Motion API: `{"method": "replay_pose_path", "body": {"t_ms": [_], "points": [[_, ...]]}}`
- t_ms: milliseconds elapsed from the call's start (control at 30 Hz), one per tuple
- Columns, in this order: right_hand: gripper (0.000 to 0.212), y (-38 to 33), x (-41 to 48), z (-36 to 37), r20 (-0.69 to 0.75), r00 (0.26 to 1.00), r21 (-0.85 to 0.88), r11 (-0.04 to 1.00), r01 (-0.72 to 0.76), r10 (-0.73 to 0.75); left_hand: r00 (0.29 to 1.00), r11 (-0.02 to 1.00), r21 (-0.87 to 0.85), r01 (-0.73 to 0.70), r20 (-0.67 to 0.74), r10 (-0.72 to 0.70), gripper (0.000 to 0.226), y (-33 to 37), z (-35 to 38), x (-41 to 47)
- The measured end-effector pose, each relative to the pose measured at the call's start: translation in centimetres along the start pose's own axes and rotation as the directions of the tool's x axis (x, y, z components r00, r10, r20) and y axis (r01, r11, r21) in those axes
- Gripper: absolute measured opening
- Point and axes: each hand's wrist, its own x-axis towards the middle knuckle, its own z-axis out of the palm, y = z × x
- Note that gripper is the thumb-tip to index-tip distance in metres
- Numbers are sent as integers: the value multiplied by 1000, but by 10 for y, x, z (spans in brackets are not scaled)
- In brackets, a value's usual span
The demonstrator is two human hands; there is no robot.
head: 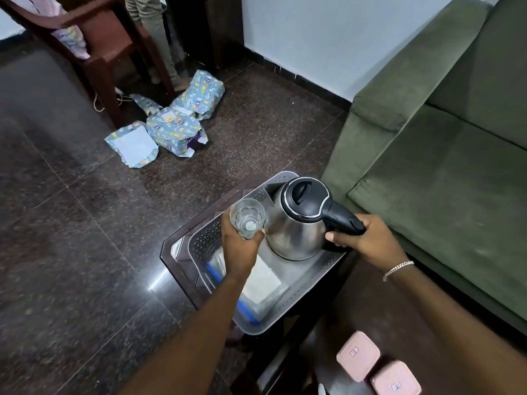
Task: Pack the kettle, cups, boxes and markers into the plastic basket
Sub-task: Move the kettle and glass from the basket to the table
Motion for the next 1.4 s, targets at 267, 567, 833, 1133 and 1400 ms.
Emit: {"method": "replay_pose_path", "body": {"t_ms": [267,567,833,1133,1400], "points": [[32,-5,2,15,-143,989,2,1000,-27,27,997,995,-79,66,55,-62,89,5,1,6],[34,-32,-21,20,-178,965,-119,977,175,-194,1000,997,-82,1,28,1,83,26,-14,-4],[22,-97,-82,-33,-184,954,-28,972,235,-236,990,995,54,-89,112,82,86,69,-28,-38],[23,-121,-185,-129,-222,956,-183,971,152,-191,915,970,157,-185,388,112,89,110,4,-146],[25,-80,-279,-217,-123,992,-464,882,-77,22,701,961,124,-249,707,91,92,69,68,-275]]}}
